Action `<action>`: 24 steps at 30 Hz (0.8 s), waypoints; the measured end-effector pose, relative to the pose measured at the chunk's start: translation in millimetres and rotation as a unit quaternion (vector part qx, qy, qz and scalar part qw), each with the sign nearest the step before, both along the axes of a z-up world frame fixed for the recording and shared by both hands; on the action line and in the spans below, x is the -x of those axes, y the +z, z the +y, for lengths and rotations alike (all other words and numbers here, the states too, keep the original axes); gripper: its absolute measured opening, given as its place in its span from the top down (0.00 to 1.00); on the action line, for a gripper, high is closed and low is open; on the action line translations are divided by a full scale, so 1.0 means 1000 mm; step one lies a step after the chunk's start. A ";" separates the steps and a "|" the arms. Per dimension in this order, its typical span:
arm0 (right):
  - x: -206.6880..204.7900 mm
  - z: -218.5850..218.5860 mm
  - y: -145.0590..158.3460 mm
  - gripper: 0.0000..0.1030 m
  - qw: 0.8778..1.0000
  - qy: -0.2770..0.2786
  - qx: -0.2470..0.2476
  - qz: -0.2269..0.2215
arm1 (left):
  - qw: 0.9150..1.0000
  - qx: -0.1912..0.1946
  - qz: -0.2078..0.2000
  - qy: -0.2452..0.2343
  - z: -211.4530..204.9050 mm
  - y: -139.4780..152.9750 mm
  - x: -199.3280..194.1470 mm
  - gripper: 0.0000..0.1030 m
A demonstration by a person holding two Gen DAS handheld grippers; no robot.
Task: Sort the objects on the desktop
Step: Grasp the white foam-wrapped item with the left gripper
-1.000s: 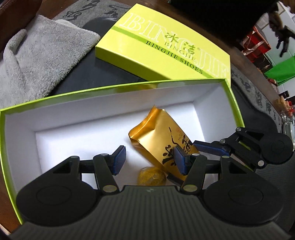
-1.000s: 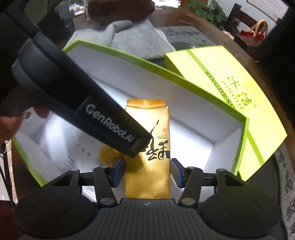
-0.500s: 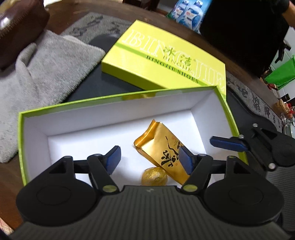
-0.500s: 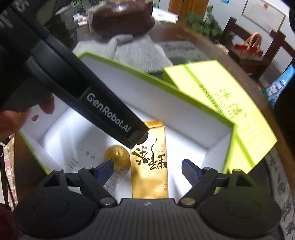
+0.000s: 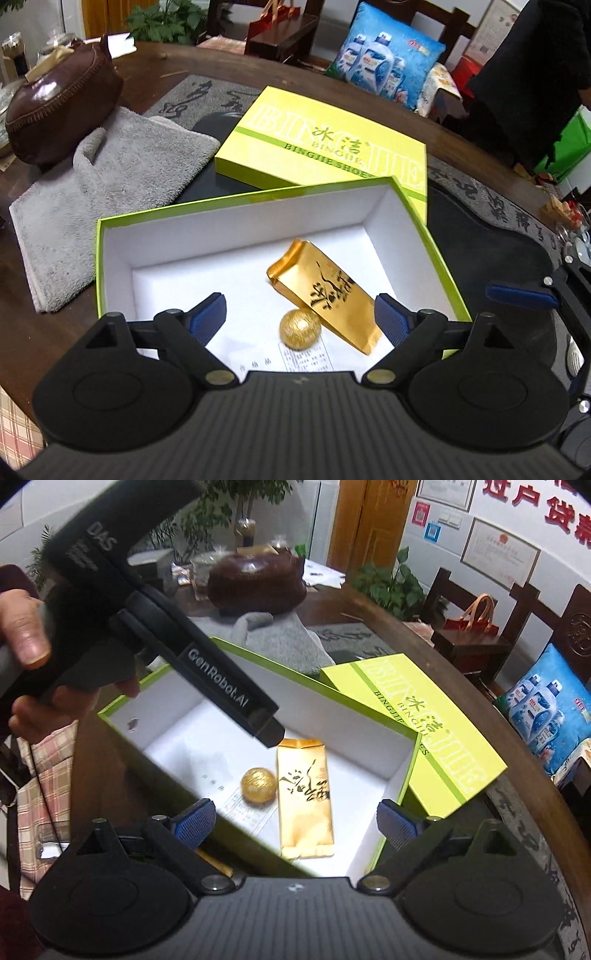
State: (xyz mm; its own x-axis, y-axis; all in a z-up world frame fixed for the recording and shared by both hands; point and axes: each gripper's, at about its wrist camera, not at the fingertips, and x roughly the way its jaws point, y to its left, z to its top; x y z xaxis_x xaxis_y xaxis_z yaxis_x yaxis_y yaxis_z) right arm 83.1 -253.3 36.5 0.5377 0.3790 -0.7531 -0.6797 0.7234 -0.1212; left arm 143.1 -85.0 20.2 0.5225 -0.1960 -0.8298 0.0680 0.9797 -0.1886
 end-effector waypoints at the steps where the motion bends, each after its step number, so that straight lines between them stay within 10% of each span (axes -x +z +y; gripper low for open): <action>1: 0.008 -0.003 0.001 0.06 1.000 0.002 -0.002 0.000 | 1.000 0.001 -0.002 -0.002 -0.001 0.002 0.005 0.16; 24: 0.140 -0.037 -0.066 0.09 0.989 0.082 0.039 0.113 | 0.998 0.011 0.053 -0.036 -0.029 -0.033 0.127 0.12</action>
State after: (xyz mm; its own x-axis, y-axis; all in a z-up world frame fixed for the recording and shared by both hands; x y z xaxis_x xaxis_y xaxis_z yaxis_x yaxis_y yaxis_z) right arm -57.3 -290.4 -29.9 0.2875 0.3827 -0.8780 -0.8034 0.5955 -0.0035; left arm 16.1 -114.2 -13.2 0.4165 -0.2489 -0.8744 0.1176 0.9685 -0.2197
